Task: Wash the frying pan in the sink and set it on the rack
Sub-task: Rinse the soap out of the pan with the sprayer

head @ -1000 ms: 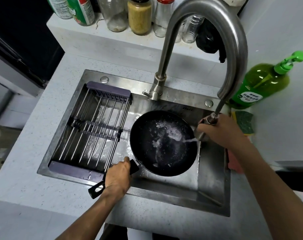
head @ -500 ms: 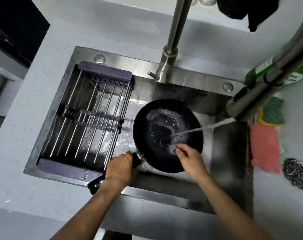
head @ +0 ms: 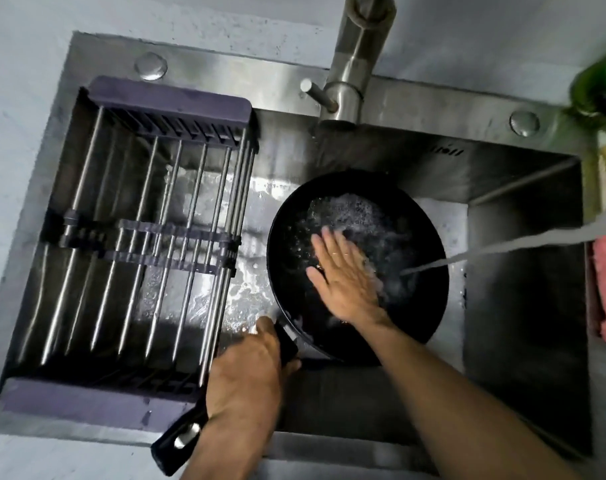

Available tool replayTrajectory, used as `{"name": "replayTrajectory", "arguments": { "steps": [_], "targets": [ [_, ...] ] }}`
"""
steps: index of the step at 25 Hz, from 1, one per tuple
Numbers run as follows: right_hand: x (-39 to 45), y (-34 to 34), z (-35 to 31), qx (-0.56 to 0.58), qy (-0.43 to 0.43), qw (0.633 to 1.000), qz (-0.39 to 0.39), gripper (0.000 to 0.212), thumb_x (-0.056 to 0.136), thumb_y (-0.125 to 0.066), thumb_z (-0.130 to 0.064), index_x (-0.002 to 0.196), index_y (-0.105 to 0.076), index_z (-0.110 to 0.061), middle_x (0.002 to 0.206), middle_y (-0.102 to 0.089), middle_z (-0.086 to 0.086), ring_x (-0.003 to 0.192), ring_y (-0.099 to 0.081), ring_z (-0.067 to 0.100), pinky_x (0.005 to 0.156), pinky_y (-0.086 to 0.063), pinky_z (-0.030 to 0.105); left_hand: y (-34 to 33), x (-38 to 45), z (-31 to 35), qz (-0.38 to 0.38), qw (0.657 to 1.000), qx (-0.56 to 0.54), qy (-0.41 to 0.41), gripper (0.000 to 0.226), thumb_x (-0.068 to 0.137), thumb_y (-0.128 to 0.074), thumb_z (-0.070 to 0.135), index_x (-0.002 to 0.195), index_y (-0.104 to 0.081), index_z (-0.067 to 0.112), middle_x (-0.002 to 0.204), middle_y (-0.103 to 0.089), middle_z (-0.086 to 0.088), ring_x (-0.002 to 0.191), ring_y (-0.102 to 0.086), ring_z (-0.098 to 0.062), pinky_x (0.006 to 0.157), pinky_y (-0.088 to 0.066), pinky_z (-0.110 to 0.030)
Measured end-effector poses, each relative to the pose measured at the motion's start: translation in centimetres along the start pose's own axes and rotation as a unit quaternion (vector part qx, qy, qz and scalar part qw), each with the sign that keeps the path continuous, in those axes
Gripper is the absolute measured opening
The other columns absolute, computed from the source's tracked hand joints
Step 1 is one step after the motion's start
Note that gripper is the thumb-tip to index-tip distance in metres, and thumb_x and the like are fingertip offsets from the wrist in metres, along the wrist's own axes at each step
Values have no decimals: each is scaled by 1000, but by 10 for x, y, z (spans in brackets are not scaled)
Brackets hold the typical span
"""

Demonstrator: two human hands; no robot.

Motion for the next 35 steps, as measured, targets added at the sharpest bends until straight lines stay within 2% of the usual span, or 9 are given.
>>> {"name": "replayTrajectory", "arguments": {
  "steps": [3,11,14,16,18,23,28,32,35],
  "targets": [
    [-4,11,41,23,-232,971,52,68,102,-22,-54,158,-17,-16,165,-16,15,152,-13,32,123,-9,51,0,3,1,1,1000,-17,-3,61,89,-44,67,126,-28,21,107,-61,3,99,-65,-18,67,-43,-29],
    [-2,16,39,-13,-196,979,48,69,100,-9,-55,156,-20,-16,164,-17,16,152,-11,33,121,15,47,5,2,3,17,1000,-24,-4,65,88,-47,65,129,-26,19,106,-64,0,98,-66,-21,69,-47,-31],
    [-4,-3,11,-12,36,999,-33,63,100,-11,-61,155,7,-36,167,-7,8,153,-1,27,121,15,41,2,4,3,12,1000,-14,1,64,88,-48,65,129,-30,19,107,-64,-1,100,-66,-22,70,-47,-31],
    [11,17,50,-11,-112,993,22,61,100,-21,-59,156,-14,-37,159,-29,10,139,-37,37,111,-28,55,2,3,3,5,1000,-5,6,65,89,-48,64,130,-29,18,110,-64,-1,101,-65,-23,72,-48,-31],
    [25,24,54,40,-295,949,101,66,100,-19,-57,156,-20,-22,154,-38,18,137,-42,38,120,-14,57,-1,5,3,1,1000,2,3,63,89,-49,63,128,-28,18,108,-64,-1,101,-65,-23,72,-48,-32],
    [14,7,-10,22,94,995,7,69,100,-20,-57,157,10,-33,168,8,-5,154,2,16,122,10,32,2,6,3,11,1000,7,6,59,89,-51,61,124,-31,18,105,-65,-2,100,-66,-25,71,-48,-33],
    [30,24,24,45,-226,969,83,71,100,-21,-48,159,-3,-14,167,2,11,154,0,30,124,-4,52,5,8,5,6,1000,26,9,56,90,-53,58,123,-36,16,106,-64,-4,99,-66,-26,70,-48,-33],
    [4,3,-5,2,124,992,-27,65,101,-20,-55,158,-5,-30,168,2,-2,154,2,20,123,1,38,6,7,3,-2,1000,10,18,59,87,-54,61,123,-35,17,108,-63,-5,100,-65,-27,73,-49,-34],
    [27,34,55,-29,-169,981,86,68,100,-17,-54,154,-28,-15,160,-29,15,149,-22,37,119,-20,48,1,4,4,7,1000,17,2,62,89,-52,60,129,-31,18,105,-64,-2,97,-66,-23,68,-47,-33]
  ]
}}
Point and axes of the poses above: each hand's wrist, its own x-axis towards the middle knuckle, its own y-axis out of the back of the hand, z = x × y, the point moved 5 cm from there along x, towards the middle knuckle
